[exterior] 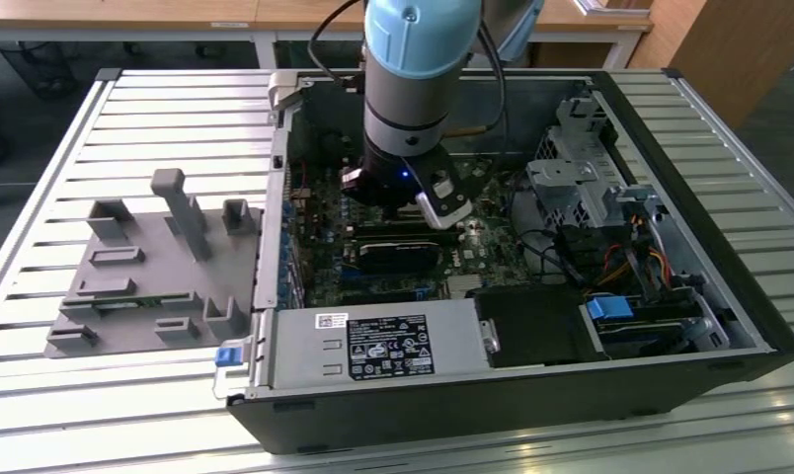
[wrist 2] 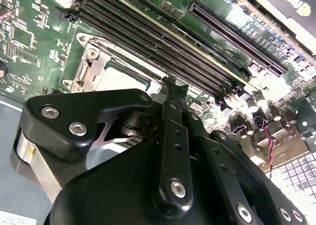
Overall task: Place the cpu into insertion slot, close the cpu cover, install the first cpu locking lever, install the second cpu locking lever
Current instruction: 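Install the second cpu locking lever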
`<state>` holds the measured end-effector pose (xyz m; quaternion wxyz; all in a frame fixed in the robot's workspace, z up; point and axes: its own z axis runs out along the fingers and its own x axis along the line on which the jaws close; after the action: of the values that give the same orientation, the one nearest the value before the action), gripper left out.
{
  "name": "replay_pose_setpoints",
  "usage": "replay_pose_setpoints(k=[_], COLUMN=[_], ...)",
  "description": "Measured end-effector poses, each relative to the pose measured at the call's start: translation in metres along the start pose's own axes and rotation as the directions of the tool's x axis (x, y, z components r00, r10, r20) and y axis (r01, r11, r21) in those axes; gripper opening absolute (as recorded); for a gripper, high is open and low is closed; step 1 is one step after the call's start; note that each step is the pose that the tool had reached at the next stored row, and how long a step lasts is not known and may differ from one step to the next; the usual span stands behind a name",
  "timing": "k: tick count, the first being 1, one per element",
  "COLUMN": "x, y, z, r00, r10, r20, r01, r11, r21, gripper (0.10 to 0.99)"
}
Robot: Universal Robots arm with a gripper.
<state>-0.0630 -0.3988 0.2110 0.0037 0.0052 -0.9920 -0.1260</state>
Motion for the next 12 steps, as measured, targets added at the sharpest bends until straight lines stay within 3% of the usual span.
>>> replay_pose_setpoints(k=[12], x=[0.0060], y=[-0.0051], z=[0.0103], r00=[1.0000], r10=[0.004], r20=[0.0013], r01=[-0.004], r11=[0.9996], r21=[-0.029], gripper=[0.106])
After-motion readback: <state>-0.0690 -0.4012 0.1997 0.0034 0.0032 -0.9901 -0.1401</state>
